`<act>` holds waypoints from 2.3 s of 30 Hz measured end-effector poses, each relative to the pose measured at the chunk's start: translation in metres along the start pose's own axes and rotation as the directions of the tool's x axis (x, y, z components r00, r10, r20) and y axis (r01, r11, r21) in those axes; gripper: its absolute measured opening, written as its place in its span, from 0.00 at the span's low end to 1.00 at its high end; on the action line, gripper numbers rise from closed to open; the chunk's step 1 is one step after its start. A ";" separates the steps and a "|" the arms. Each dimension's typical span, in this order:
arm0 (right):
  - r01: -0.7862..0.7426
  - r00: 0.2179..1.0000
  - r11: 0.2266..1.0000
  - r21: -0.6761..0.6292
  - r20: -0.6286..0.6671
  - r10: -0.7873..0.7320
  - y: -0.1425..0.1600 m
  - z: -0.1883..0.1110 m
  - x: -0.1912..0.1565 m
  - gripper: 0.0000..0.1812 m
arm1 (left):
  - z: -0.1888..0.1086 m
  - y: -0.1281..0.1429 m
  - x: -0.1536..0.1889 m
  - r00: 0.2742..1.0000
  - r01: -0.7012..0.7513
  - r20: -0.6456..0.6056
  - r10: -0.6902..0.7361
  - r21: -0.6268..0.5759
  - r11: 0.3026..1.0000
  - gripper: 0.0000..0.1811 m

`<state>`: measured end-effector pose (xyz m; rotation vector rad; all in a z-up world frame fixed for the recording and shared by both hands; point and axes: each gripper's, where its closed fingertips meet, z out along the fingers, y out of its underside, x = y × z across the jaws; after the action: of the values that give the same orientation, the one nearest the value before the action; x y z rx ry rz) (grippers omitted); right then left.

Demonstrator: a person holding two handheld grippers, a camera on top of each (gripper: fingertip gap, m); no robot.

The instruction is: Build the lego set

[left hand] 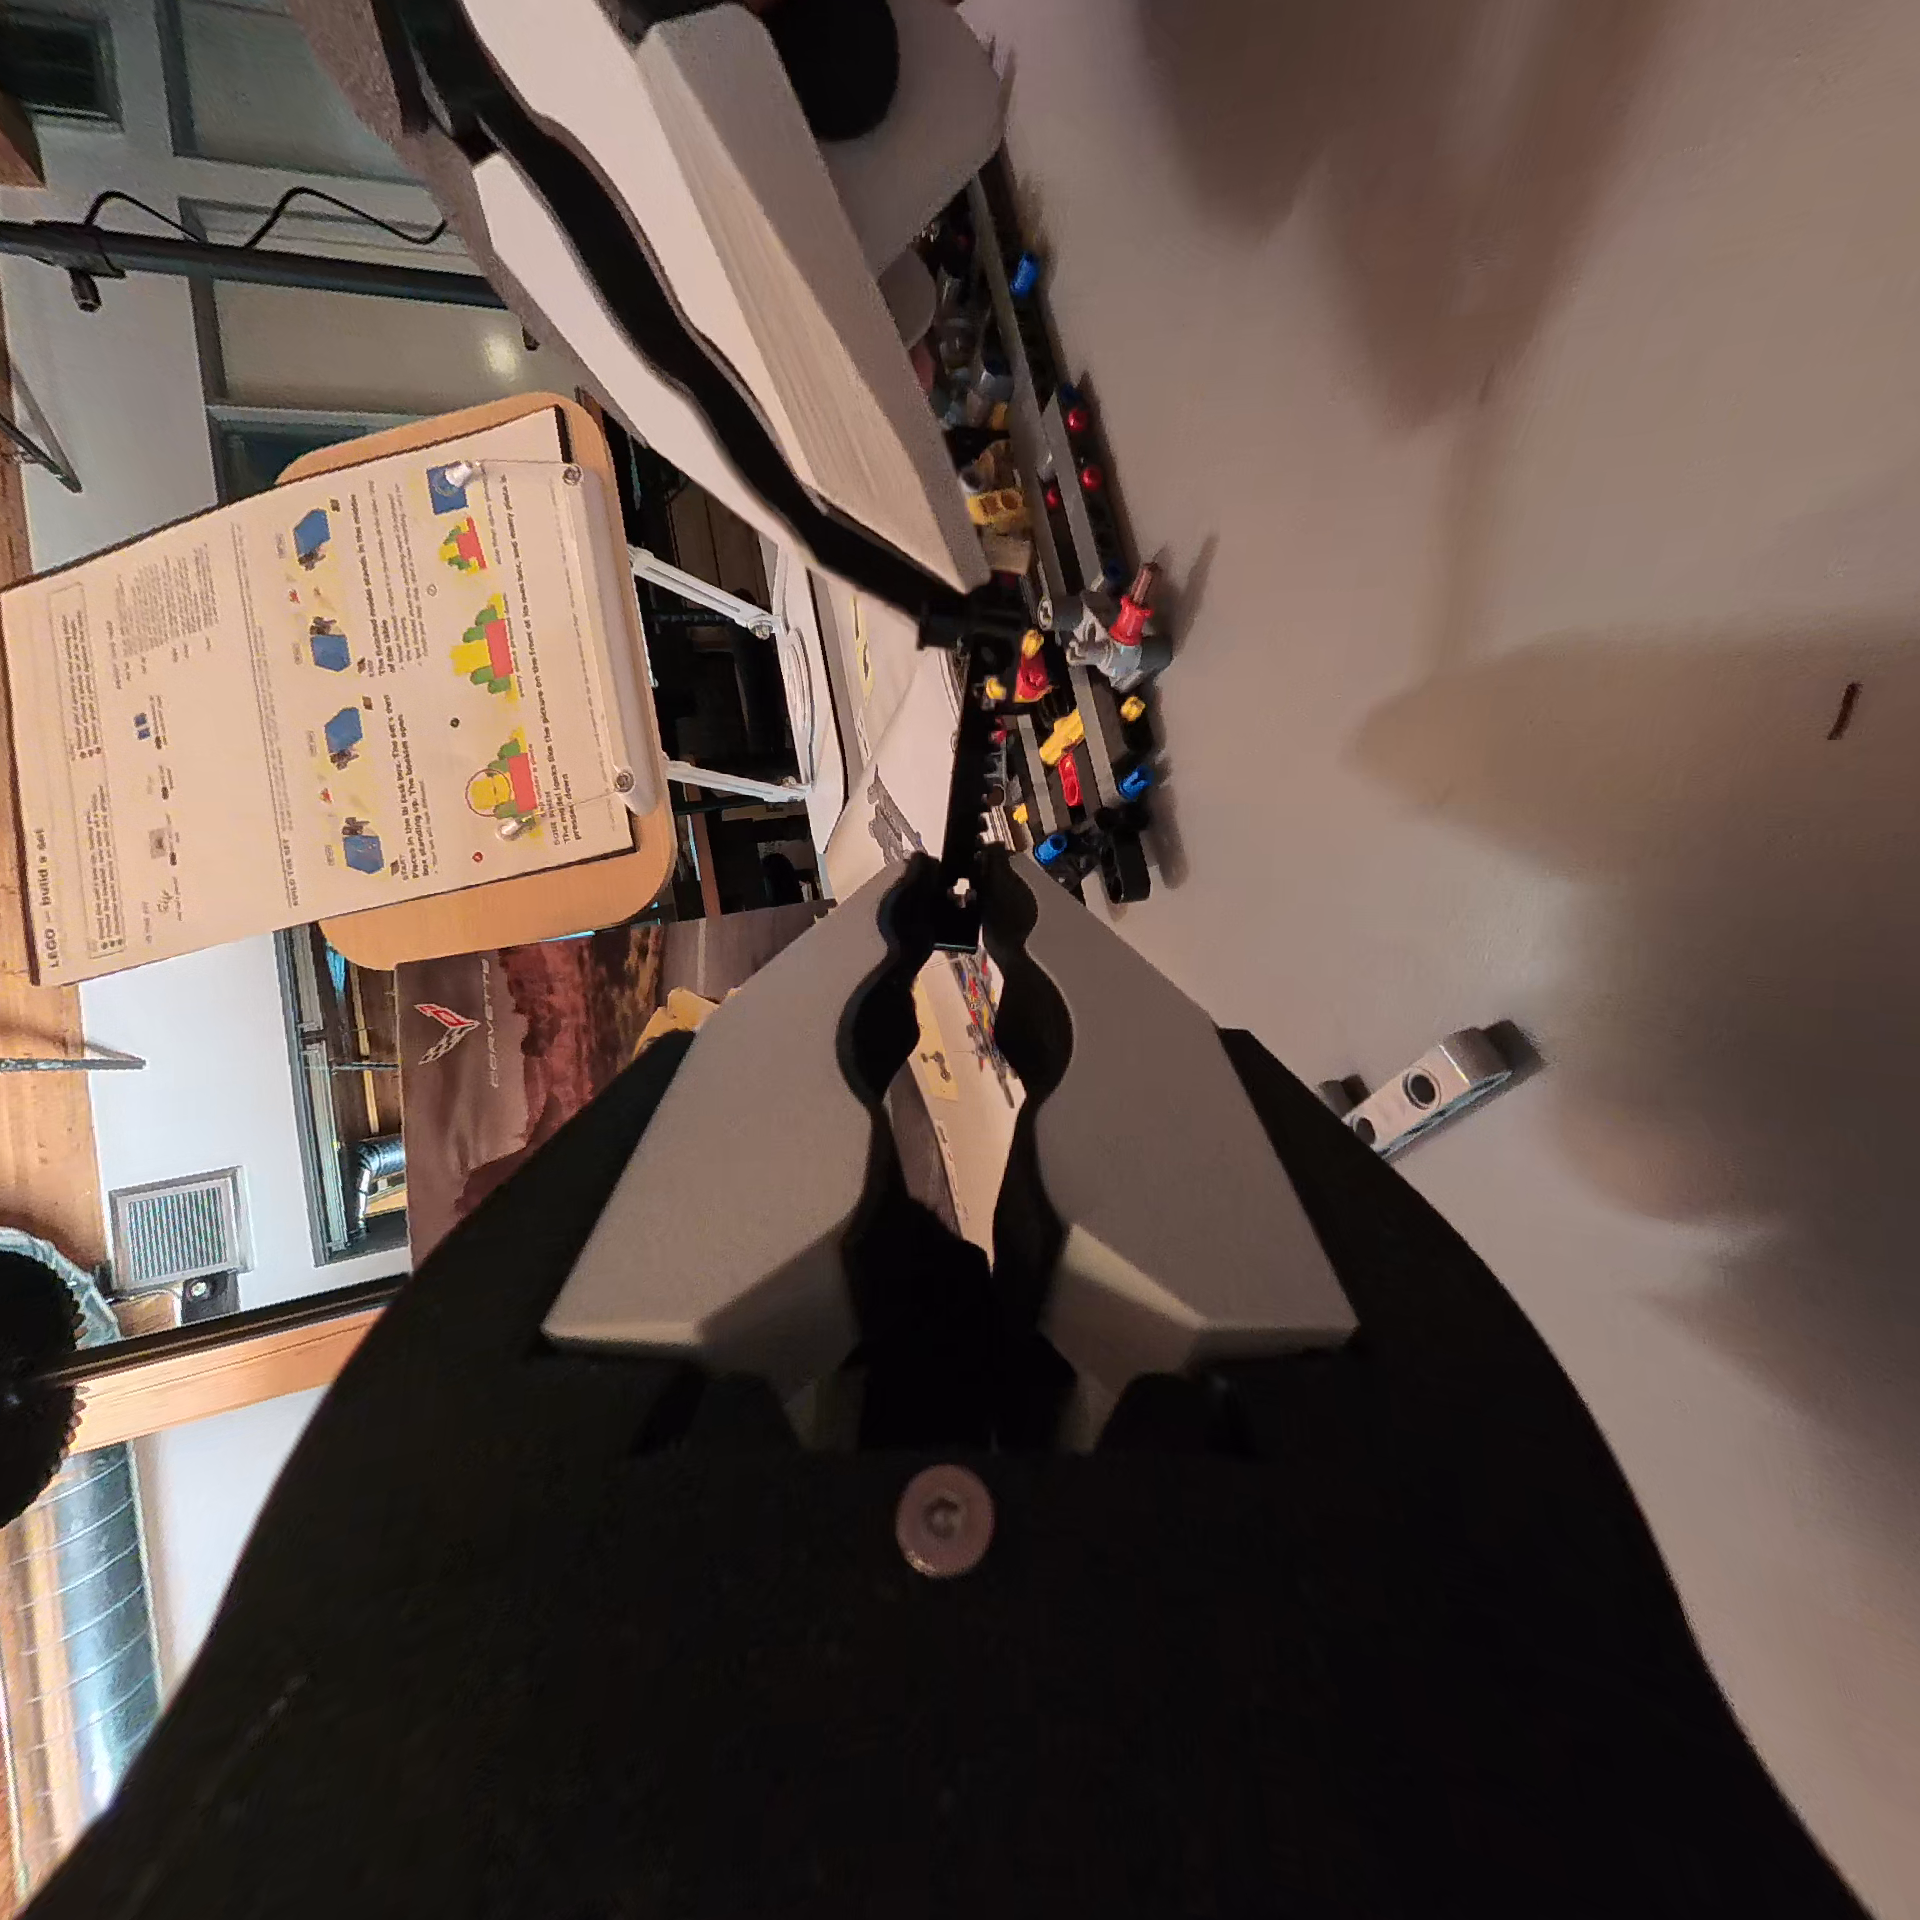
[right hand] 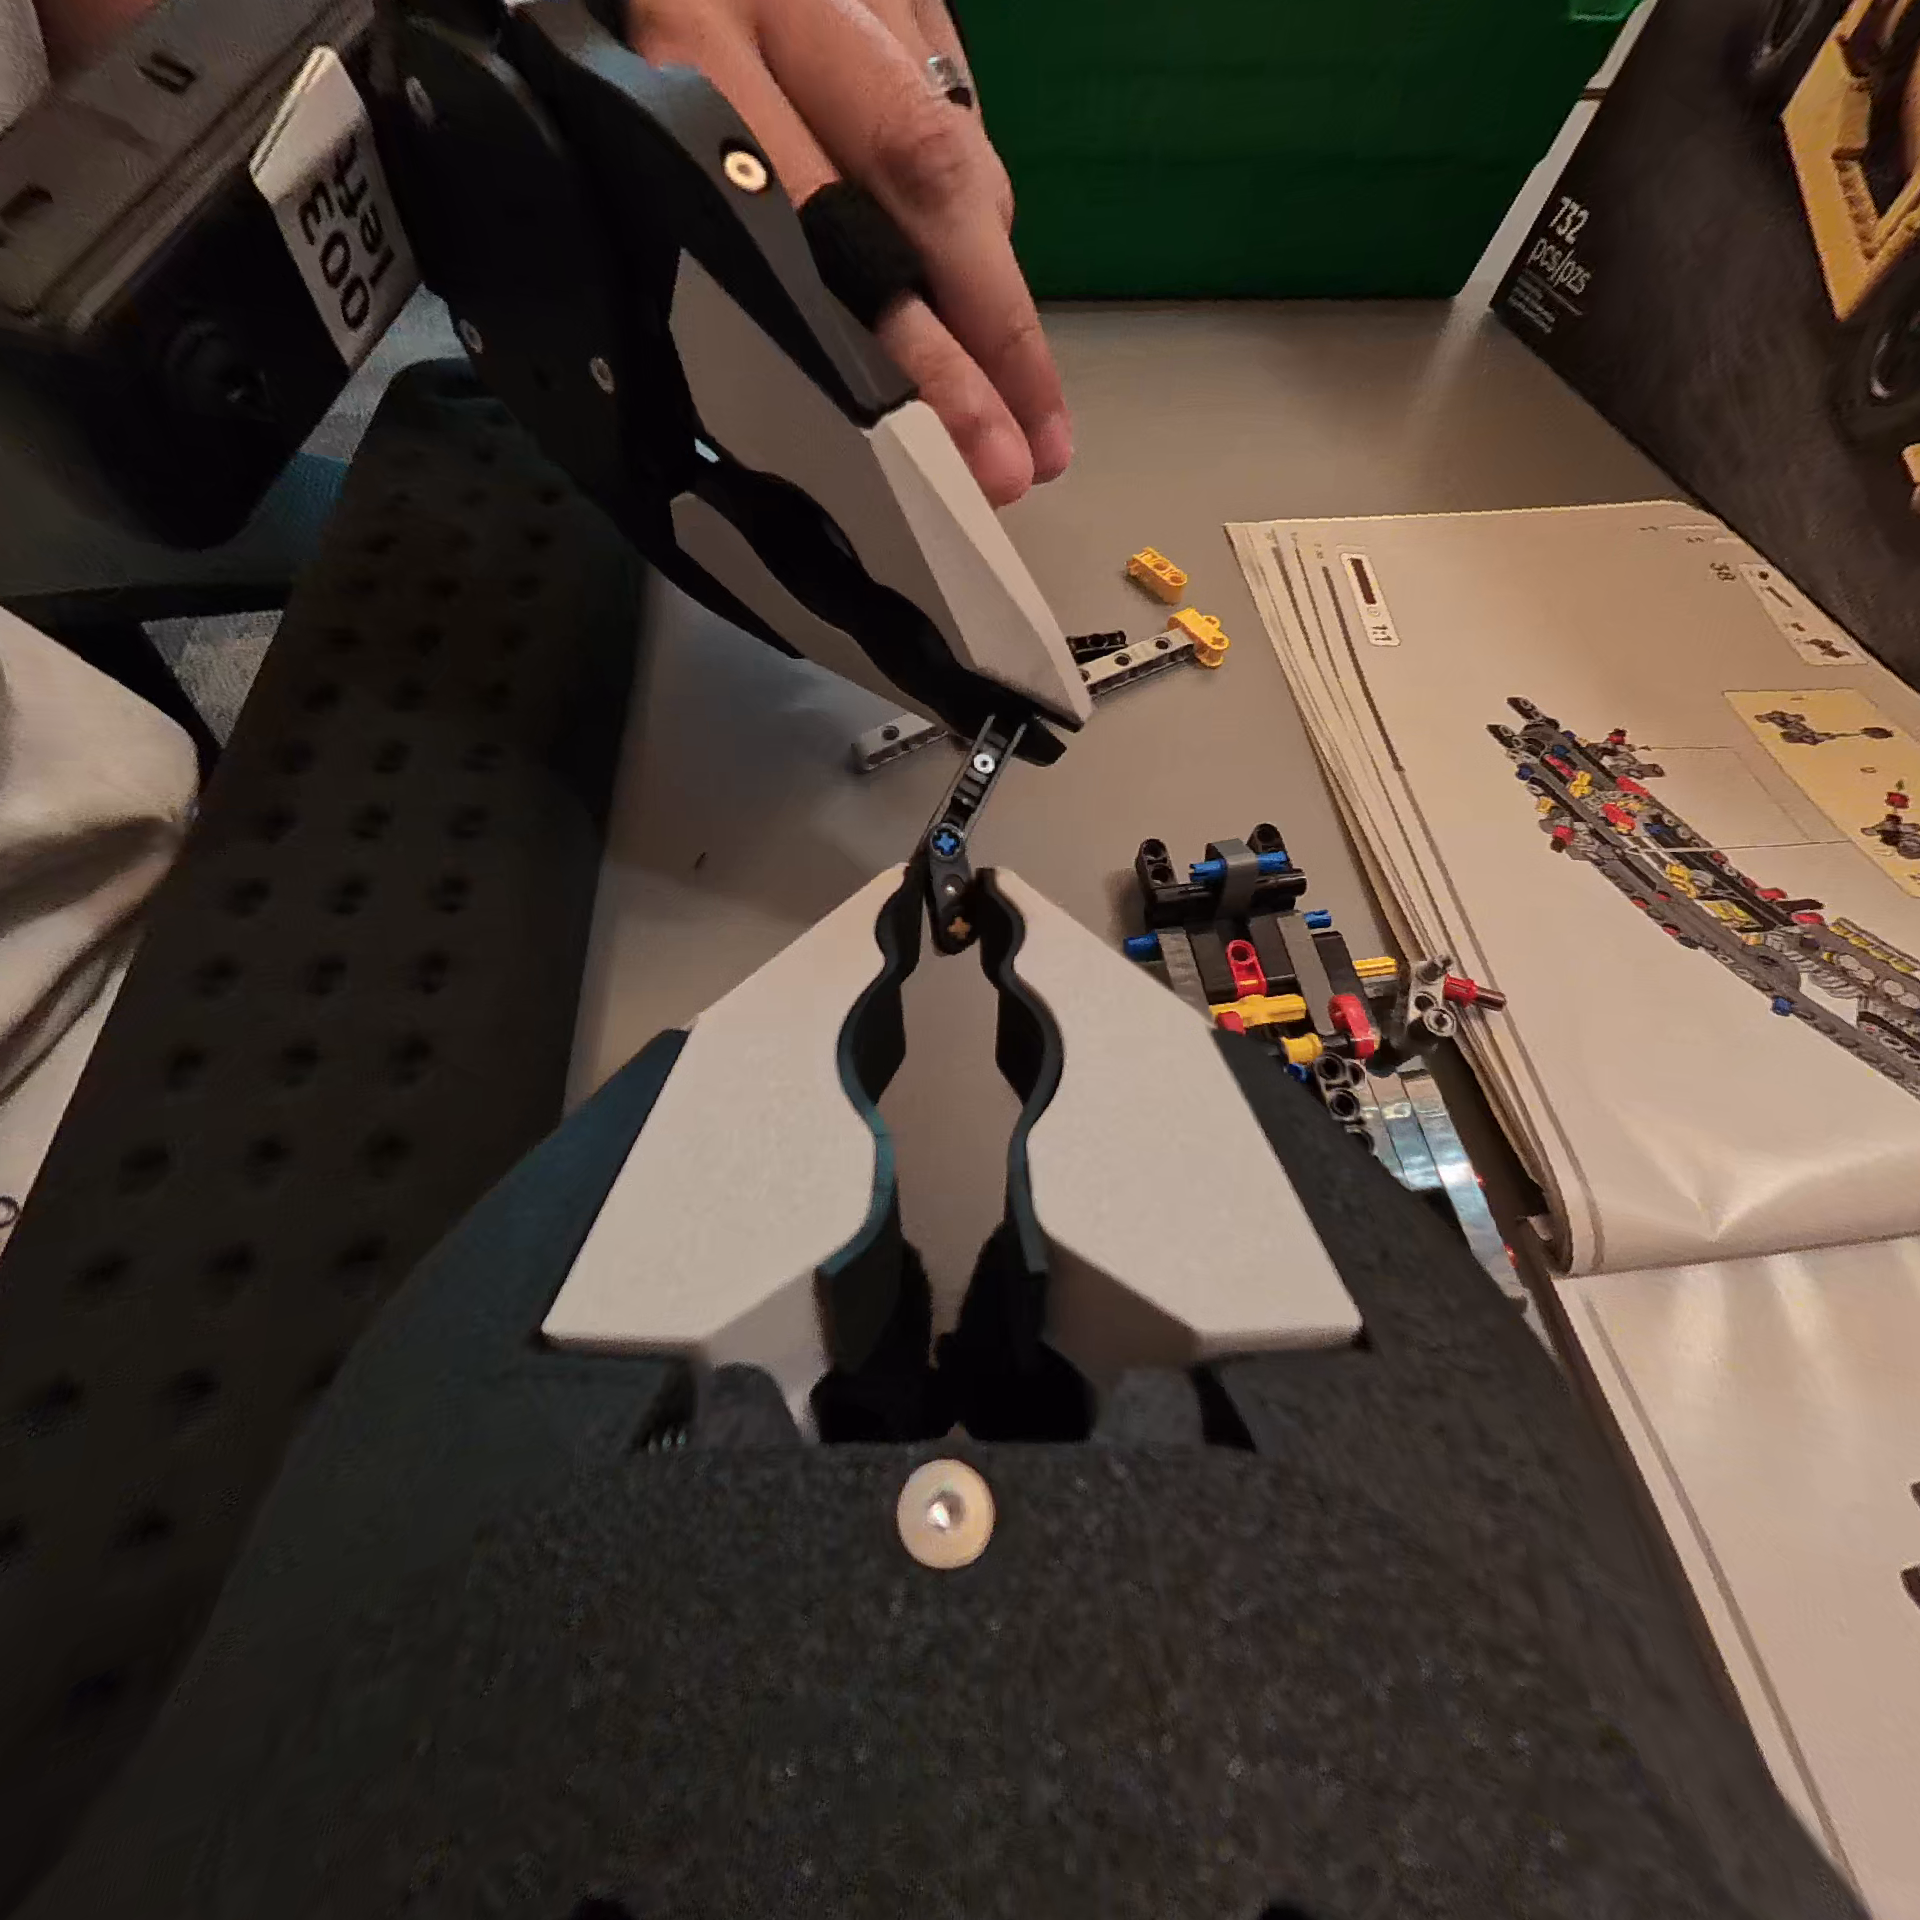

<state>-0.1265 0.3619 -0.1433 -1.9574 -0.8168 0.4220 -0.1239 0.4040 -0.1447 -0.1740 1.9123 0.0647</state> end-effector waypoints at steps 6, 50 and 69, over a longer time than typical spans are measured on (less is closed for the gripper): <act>0.083 0.991 0.995 -0.060 0.112 -0.076 0.000 0.000 -0.011 0.04 | 0.001 -0.005 -0.003 1.000 -0.013 -0.008 0.013 0.021 1.000 0.04; 0.112 0.985 0.989 -0.097 -0.119 -0.123 0.031 -0.004 0.025 0.04 | 0.017 0.040 -0.013 0.355 0.934 -0.060 -0.933 -0.019 0.357 0.02; 0.061 0.973 0.988 -0.140 -0.213 -0.090 0.031 0.003 0.040 0.04 | 0.026 0.037 -0.006 0.386 0.914 -0.097 -0.917 -0.091 0.395 0.02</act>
<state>-0.0878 0.3812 -0.1699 -2.0445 -0.7904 0.1059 -0.1037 0.4443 -0.1495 -1.2898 1.6796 -0.7158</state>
